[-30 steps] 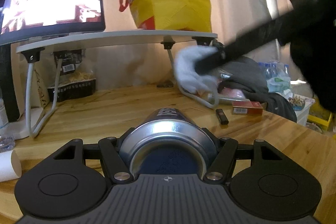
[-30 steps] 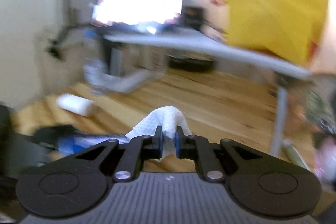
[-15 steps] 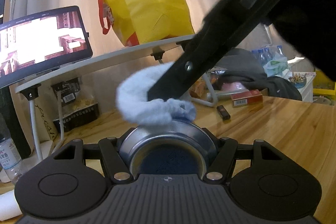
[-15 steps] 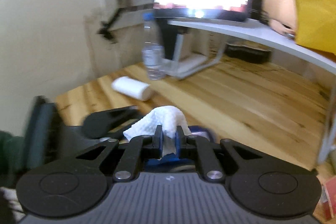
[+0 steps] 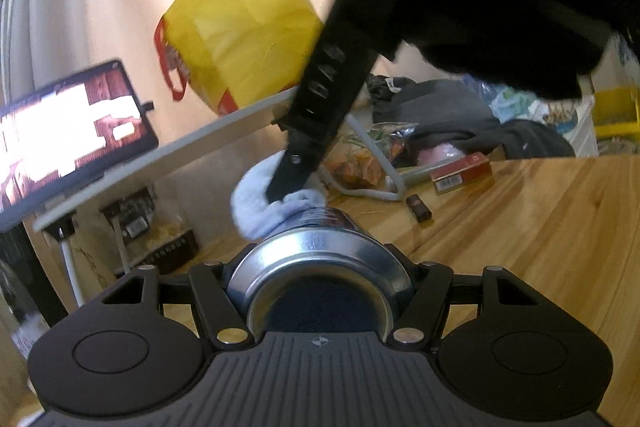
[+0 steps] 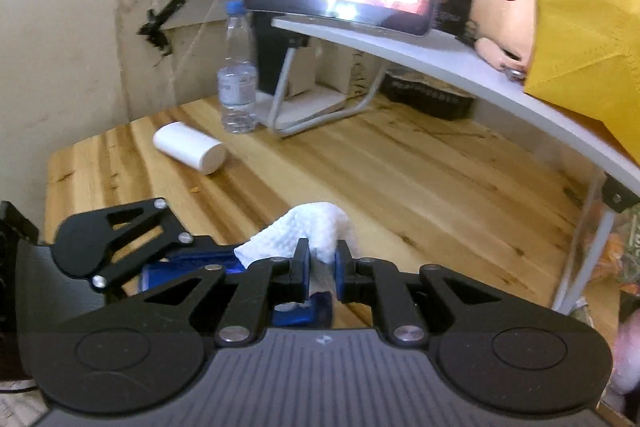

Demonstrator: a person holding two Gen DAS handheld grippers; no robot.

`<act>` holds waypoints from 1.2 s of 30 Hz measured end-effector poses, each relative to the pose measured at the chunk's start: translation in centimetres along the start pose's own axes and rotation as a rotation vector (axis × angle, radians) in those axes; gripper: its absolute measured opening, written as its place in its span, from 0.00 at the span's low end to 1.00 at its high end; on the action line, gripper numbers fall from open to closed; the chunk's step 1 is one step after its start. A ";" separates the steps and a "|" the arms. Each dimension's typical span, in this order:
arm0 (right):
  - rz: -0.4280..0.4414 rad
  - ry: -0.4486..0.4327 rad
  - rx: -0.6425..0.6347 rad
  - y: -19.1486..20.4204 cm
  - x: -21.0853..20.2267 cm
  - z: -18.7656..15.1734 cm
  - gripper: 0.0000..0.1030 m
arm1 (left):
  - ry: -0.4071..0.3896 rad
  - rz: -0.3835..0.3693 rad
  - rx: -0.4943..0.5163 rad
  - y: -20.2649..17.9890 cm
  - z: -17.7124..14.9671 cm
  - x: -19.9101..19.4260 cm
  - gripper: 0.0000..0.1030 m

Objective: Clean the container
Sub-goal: 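Wipe the can's bottom rim with the towel in the right gripper while the left holds the can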

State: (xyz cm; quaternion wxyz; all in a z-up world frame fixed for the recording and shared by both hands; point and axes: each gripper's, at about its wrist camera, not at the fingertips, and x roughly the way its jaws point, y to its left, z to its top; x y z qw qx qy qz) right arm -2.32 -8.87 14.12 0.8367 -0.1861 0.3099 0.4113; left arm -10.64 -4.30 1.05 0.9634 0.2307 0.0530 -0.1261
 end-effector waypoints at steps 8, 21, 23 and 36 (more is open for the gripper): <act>0.181 0.001 0.004 2.8 -2.8 -0.8 0.14 | -0.011 0.011 0.053 -0.9 0.1 -0.2 0.65; -0.013 -0.006 0.098 -2.6 -1.9 -2.5 0.14 | -0.030 0.013 0.080 -1.5 0.1 -0.5 0.65; 0.002 -0.018 0.092 -1.7 -2.2 -2.8 0.14 | -0.026 0.017 0.072 -1.3 0.0 -0.4 0.65; 0.064 -0.068 0.062 1.4 -3.9 -3.3 0.14 | -0.021 0.017 -0.007 0.1 -0.2 -0.4 0.65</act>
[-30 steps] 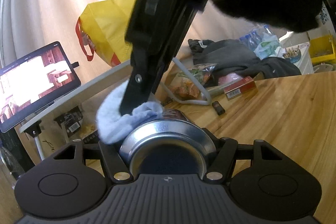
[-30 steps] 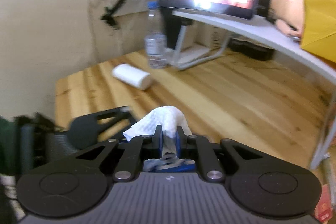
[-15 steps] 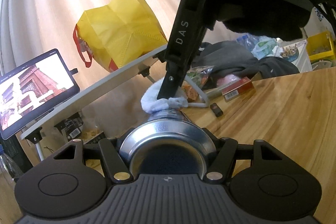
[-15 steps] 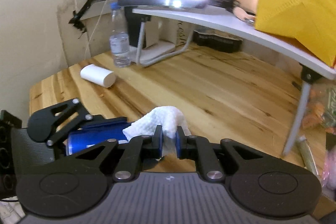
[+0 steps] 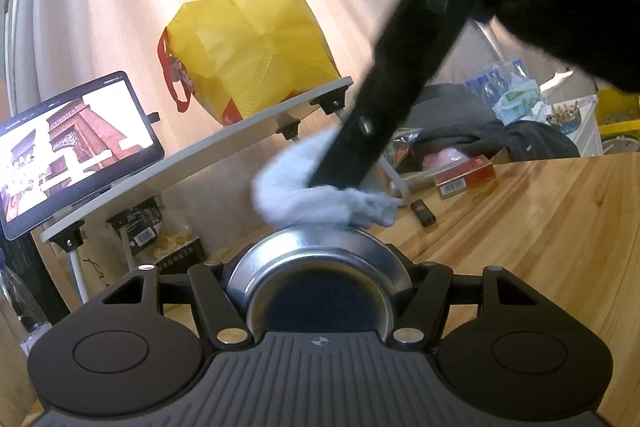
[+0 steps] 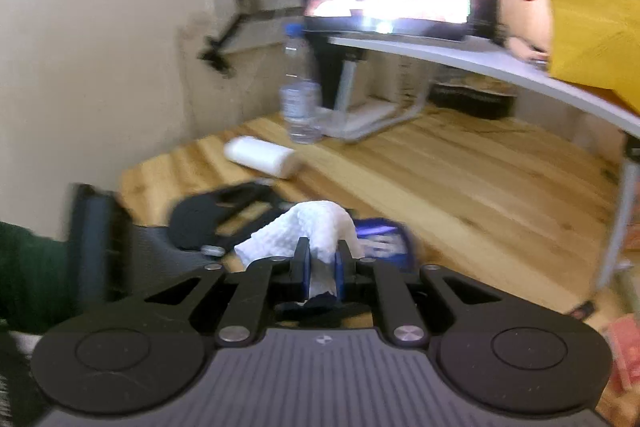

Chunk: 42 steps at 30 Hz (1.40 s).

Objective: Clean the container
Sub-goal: 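Wipe the can's bottom rim with the towel in the right gripper while the left holds the can, then keep wiping around the can's bottom with the towel in the right gripper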

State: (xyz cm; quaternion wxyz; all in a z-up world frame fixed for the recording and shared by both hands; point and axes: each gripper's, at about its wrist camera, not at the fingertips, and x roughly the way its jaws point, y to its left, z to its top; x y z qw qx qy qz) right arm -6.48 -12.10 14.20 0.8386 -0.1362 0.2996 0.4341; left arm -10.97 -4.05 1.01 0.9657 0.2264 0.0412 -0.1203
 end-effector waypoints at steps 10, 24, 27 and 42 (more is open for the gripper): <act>-0.060 -0.012 0.080 -2.8 0.7 -1.0 0.14 | -0.012 0.011 0.003 -0.1 0.1 -0.2 0.65; 0.015 -0.037 0.083 0.5 -1.0 -1.7 0.14 | -0.024 0.033 -0.048 0.8 0.0 -0.4 0.65; -0.064 -0.037 0.097 -1.2 -0.1 -1.5 0.14 | -0.031 0.026 -0.025 0.5 0.0 -0.5 0.65; 0.082 -0.066 0.089 2.4 -1.5 -2.5 0.14 | -0.016 0.037 -0.121 2.1 -0.2 -0.2 0.65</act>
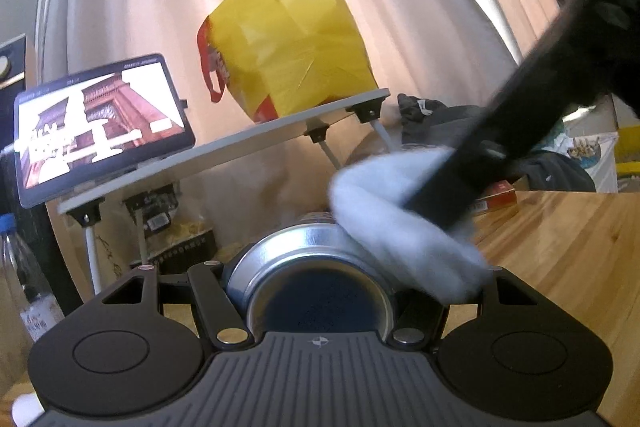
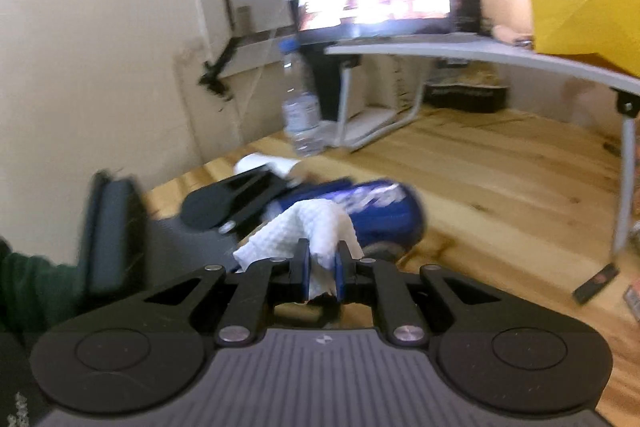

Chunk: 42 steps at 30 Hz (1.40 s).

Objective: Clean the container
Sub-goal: 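Keep wiping around the can's bottom with the towel in the right gripper, then lower the towel to the table and open the right gripper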

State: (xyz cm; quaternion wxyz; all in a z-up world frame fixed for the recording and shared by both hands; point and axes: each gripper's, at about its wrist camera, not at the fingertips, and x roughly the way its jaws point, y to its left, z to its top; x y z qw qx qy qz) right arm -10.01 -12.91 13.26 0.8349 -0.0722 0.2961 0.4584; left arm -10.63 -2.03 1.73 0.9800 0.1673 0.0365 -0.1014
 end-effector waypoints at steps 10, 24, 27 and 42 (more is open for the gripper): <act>-0.205 -0.013 0.072 -5.0 2.2 0.6 0.14 | -0.015 -0.013 0.039 -0.7 0.0 -0.4 0.65; -0.040 -0.008 -0.010 -0.3 0.3 0.0 0.14 | -0.010 -0.001 -0.014 0.1 0.0 -0.3 0.65; -0.118 -0.012 0.016 -2.1 0.9 0.1 0.14 | -0.029 -0.003 0.026 -0.6 0.0 -0.6 0.65; 0.014 -0.088 0.036 -1.3 1.9 2.4 0.15 | -0.033 -0.019 0.130 -2.2 0.1 -0.7 0.65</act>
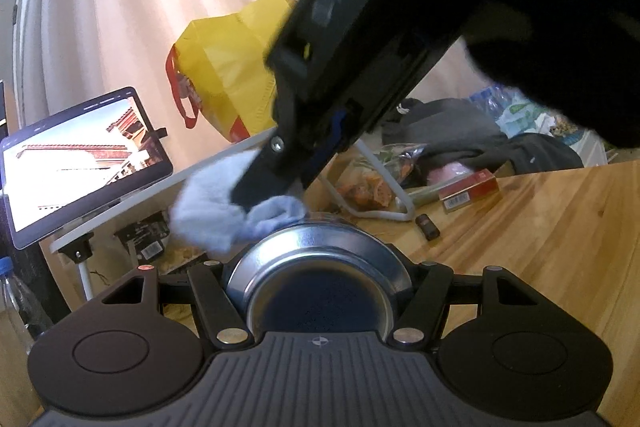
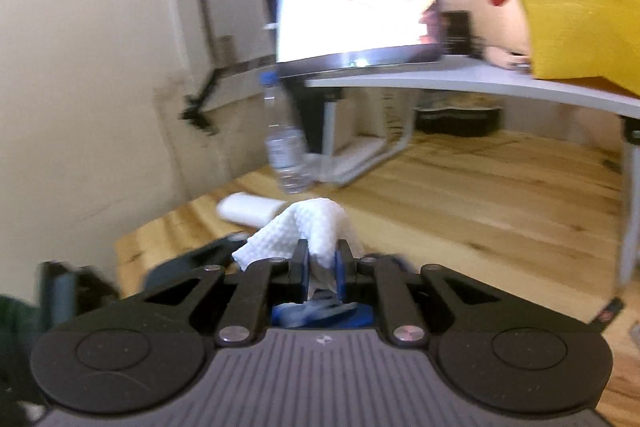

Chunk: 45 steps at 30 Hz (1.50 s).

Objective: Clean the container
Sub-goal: 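Lower the towel to the table and open the right gripper, then grasp the can body with the right gripper and turn it while the left gripper holds it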

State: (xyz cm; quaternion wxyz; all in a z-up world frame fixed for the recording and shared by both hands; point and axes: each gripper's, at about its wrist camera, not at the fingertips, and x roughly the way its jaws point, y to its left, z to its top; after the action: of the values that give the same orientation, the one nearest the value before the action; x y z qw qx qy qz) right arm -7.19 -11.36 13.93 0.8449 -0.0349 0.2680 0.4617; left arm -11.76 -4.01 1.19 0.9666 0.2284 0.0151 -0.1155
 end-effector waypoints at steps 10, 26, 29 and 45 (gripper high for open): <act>-0.004 -0.009 0.062 -0.8 -2.7 -1.6 0.15 | -0.002 -0.003 -0.015 0.2 -0.1 0.0 0.65; -0.516 0.093 0.149 -10.7 5.4 -3.6 0.21 | -0.009 0.029 -0.140 2.5 -0.4 -0.3 0.65; -0.559 0.110 0.196 -11.4 6.5 -4.5 0.38 | -0.011 0.034 -0.144 2.6 -0.4 -0.3 0.65; -0.401 -0.099 0.373 -9.6 0.1 -2.8 0.64 | 0.043 -0.009 -0.312 5.2 -1.3 0.5 0.65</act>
State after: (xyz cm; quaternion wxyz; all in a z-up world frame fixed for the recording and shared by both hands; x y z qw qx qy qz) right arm -0.71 -17.65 9.68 0.9233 0.0914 0.2943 0.2291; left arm -10.07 0.94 2.27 0.9893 0.0779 0.0546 -0.1109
